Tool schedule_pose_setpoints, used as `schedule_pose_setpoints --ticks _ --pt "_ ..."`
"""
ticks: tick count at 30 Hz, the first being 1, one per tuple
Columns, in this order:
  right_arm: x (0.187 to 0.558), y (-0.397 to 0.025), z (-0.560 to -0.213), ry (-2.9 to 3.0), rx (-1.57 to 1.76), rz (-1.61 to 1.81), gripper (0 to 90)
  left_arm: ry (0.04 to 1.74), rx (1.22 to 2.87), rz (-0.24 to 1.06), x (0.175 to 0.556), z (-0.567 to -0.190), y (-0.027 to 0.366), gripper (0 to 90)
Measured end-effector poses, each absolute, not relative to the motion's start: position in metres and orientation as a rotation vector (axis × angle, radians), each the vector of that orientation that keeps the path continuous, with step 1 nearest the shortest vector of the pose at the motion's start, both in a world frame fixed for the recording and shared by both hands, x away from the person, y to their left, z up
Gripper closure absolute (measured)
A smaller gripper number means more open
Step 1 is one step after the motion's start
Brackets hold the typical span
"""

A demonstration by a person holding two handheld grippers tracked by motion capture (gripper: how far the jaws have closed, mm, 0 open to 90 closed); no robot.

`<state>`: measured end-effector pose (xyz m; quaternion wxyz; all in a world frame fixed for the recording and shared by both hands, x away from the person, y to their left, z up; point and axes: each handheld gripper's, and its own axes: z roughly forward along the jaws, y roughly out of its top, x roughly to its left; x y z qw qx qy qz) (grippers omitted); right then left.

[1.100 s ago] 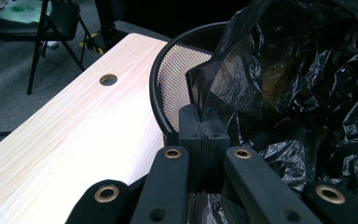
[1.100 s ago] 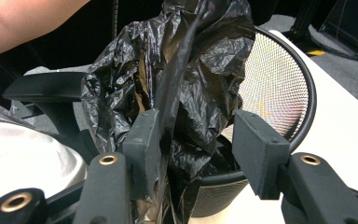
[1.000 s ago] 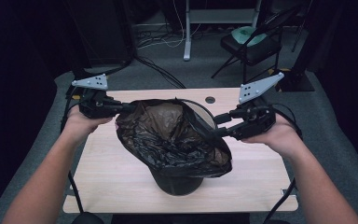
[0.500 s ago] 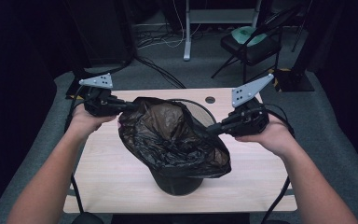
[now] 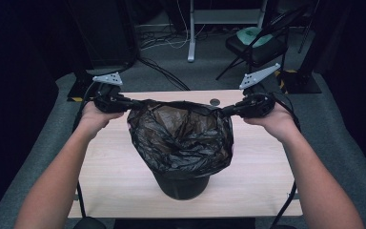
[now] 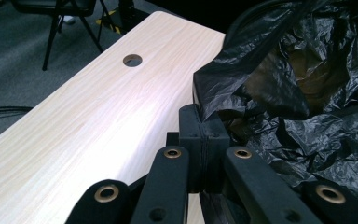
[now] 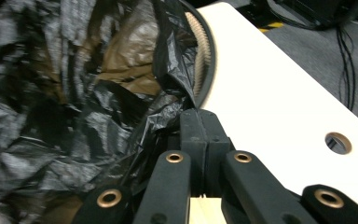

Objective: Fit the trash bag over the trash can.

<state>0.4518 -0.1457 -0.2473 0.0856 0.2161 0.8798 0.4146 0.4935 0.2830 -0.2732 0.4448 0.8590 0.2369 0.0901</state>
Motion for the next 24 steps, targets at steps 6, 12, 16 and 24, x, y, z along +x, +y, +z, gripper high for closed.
schedule_pose_setpoints --ticks 6,12,16,24 --pt "0.469 -0.149 -0.256 2.593 0.711 1.199 89.9 0.607 2.137 0.228 0.504 -0.283 0.276 89.5" --pt "0.480 -0.145 -0.273 2.600 0.759 1.144 90.0 0.644 2.147 0.204 0.514 -0.299 0.269 89.5" --pt "0.485 -0.143 -0.284 2.622 0.779 1.123 90.0 0.647 2.154 0.166 0.515 -0.314 0.268 89.5" --pt "0.486 -0.139 -0.299 2.654 0.793 1.091 90.0 0.666 2.148 0.138 0.513 -0.327 0.267 89.4"
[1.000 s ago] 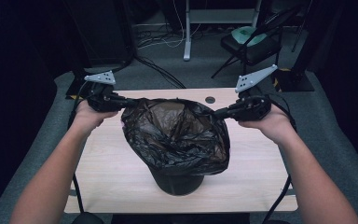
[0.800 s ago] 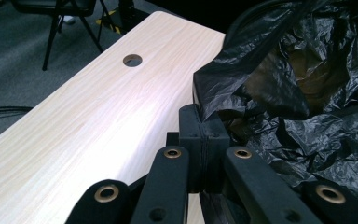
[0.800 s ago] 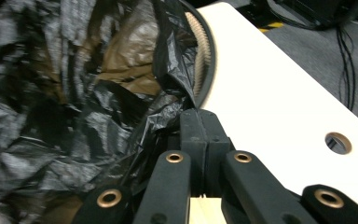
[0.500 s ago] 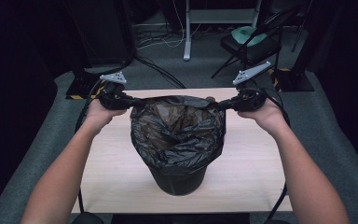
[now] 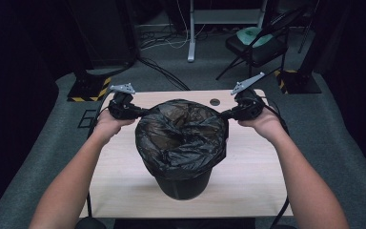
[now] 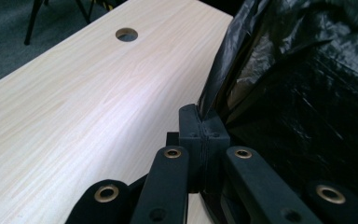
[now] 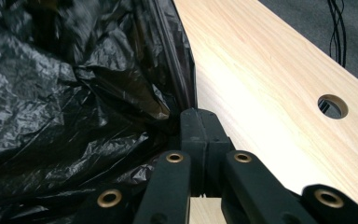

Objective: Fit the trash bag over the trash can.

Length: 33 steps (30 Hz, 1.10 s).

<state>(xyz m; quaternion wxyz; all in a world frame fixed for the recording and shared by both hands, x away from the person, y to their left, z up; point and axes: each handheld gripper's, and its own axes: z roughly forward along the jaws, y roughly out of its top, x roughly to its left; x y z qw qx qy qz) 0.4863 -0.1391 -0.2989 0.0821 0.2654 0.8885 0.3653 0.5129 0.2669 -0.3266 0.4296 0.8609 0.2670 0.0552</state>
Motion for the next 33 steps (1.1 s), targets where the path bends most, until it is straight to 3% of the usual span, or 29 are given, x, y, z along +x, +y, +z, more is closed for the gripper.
schedule_pose_setpoints --ticks 20,22,24,28,33 --pt "0.479 -0.139 -0.348 2.726 0.830 0.964 89.9 0.726 2.171 0.102 0.496 -0.362 0.277 86.7" --pt "0.477 -0.141 -0.348 2.719 0.833 0.979 89.8 0.737 2.159 0.110 0.495 -0.360 0.279 82.6" --pt "0.475 -0.146 -0.346 2.703 0.853 1.010 88.0 0.775 2.136 0.131 0.494 -0.356 0.284 70.0" --pt "0.469 -0.156 -0.337 2.652 0.892 1.079 70.9 0.808 2.099 0.170 0.491 -0.343 0.297 54.2" --pt "0.460 -0.171 -0.325 2.611 0.886 1.124 58.4 0.811 2.078 0.207 0.482 -0.326 0.310 48.5"
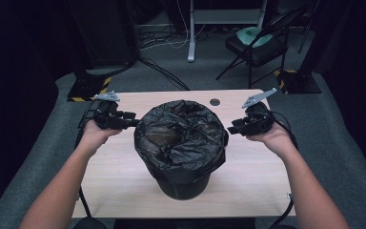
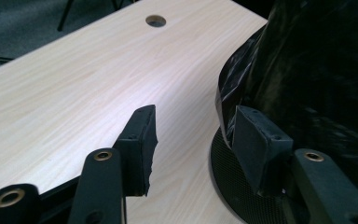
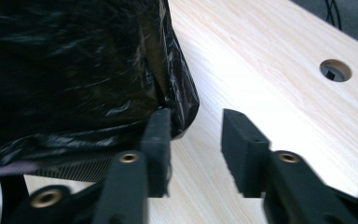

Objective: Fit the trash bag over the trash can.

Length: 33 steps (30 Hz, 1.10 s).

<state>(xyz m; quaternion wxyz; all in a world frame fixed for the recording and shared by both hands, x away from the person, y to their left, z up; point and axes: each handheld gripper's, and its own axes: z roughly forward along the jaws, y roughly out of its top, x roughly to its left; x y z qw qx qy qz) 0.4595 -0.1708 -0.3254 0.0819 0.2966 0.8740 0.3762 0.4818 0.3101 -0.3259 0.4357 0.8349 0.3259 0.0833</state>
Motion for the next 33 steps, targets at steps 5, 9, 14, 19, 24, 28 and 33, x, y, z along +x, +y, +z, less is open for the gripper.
schedule_pose_setpoints --ticks 5,9,14,19,24,28,33 --pt "0.446 -0.178 -0.318 2.615 0.850 1.151 54.9 0.772 2.070 0.247 0.471 -0.306 0.310 46.2" --pt "0.427 -0.176 -0.314 2.634 0.791 1.184 51.7 0.756 2.063 0.274 0.464 -0.289 0.309 43.9" --pt "0.410 -0.170 -0.312 2.663 0.744 1.180 45.7 0.736 2.062 0.285 0.456 -0.271 0.305 41.3" --pt "0.391 -0.162 -0.307 2.674 0.674 1.261 42.4 0.686 2.080 0.269 0.447 -0.262 0.293 40.1" --pt "0.379 -0.146 -0.312 2.697 0.604 1.263 41.3 0.651 2.102 0.228 0.443 -0.264 0.279 39.5" --pt "0.372 -0.137 -0.316 2.675 0.609 1.271 44.4 0.626 2.132 0.201 0.442 -0.270 0.270 39.1" --pt "0.367 -0.133 -0.319 2.663 0.611 1.286 57.8 0.613 2.150 0.178 0.440 -0.274 0.264 39.2"
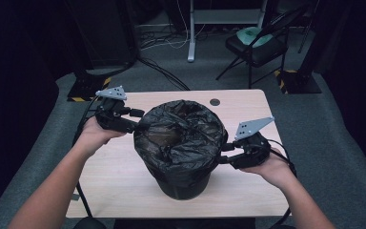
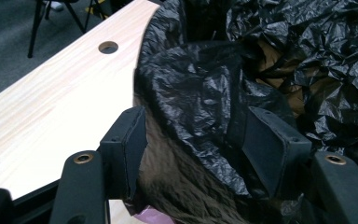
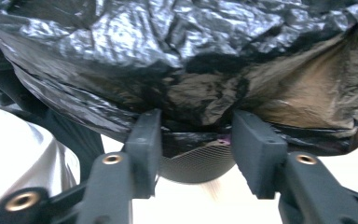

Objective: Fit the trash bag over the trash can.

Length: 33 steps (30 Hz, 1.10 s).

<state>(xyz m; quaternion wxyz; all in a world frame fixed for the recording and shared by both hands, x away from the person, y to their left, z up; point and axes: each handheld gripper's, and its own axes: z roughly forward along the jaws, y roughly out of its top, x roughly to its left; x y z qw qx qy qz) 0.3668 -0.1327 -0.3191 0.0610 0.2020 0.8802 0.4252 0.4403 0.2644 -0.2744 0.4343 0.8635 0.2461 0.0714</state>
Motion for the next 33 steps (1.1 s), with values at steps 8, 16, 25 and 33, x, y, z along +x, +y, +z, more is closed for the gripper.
schedule_pose_setpoints --ticks 8,16,25,33 --pt "0.360 -0.130 -0.326 2.655 0.559 1.253 86.0 0.612 2.170 0.182 0.439 -0.277 0.265 39.4" --pt "0.364 -0.128 -0.330 2.636 0.550 1.276 89.8 0.632 2.172 0.183 0.437 -0.282 0.270 39.1" --pt "0.387 -0.117 -0.332 2.587 0.603 1.293 89.8 0.676 2.176 0.178 0.440 -0.289 0.279 38.9" --pt "0.392 -0.117 -0.333 2.589 0.598 1.323 89.9 0.683 2.169 0.181 0.437 -0.290 0.281 37.9"
